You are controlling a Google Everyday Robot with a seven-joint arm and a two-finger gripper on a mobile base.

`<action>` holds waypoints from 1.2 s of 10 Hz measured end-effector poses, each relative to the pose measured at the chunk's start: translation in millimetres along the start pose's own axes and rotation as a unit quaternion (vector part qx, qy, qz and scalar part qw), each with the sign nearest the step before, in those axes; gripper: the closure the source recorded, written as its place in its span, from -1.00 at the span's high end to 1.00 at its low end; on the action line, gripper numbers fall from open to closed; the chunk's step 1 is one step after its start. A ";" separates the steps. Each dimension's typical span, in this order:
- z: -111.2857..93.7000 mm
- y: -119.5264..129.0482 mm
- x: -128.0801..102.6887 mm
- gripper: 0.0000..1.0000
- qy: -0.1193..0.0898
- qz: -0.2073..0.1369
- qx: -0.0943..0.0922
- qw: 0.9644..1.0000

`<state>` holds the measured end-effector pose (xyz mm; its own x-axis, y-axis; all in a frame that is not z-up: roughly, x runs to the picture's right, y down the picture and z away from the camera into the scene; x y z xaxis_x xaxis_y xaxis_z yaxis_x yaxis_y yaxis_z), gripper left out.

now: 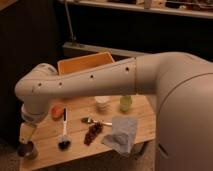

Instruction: Stack cups on top of each other

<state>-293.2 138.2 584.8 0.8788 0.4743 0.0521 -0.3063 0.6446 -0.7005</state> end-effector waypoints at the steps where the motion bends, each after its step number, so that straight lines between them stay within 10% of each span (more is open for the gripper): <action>1: 0.5 -4.1 2.3 0.60 0.006 0.029 0.015 0.999; 5: 13.2 -21.5 16.9 0.60 -0.031 0.083 -0.001 0.996; 9: 14.7 -24.2 16.8 0.60 -0.025 0.097 0.005 0.995; 12: 16.3 -34.1 15.7 0.60 -0.005 0.203 0.037 0.979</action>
<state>-275.0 133.4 621.1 0.6762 0.7055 -0.2123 -0.6547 0.4433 -0.6122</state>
